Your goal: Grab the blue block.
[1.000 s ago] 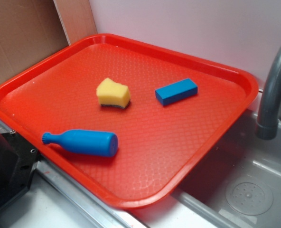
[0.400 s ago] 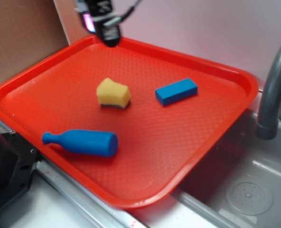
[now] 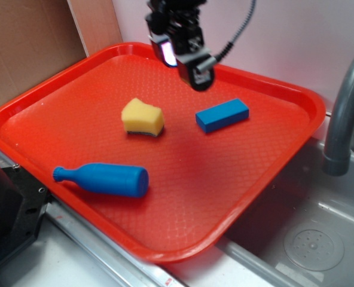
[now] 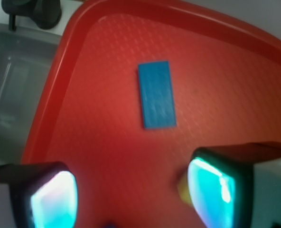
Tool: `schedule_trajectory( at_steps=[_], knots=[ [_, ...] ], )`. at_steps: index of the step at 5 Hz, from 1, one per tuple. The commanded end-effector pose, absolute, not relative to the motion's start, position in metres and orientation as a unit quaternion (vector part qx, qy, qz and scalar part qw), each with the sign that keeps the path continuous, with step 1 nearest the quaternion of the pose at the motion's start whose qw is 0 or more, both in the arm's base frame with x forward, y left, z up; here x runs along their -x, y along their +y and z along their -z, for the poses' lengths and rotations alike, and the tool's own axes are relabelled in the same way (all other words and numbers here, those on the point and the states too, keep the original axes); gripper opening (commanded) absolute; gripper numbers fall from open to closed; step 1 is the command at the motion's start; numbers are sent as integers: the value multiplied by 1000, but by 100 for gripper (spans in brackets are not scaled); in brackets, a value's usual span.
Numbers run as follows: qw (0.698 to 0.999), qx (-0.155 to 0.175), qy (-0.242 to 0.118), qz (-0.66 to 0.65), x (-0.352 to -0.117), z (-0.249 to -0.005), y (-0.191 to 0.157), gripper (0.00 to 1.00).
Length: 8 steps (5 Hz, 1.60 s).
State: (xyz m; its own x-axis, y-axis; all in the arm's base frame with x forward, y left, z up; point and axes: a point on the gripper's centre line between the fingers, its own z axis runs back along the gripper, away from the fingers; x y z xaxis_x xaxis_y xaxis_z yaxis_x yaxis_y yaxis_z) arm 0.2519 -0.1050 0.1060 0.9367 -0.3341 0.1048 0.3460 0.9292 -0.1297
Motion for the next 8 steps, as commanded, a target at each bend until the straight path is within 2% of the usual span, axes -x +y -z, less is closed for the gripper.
schedule_trajectory(
  at_steps=[1, 2, 3, 4, 5, 6, 7, 8],
  knots=[
    [980, 31, -50, 192, -278, -67, -100, 100],
    [982, 27, -52, 181, -303, -57, -94, 100],
    [982, 11, -44, 185, -316, -44, -98, 100],
    [981, 1, -31, 192, -291, -27, -94, 100],
    [980, 2, -26, 196, -299, -26, -97, 43],
    [981, 1, -17, 195, -282, -29, -92, 0],
    [985, -7, -26, 168, -264, -51, -73, 0],
    [989, -3, -62, 135, -248, -96, -49, 0]
  ],
)
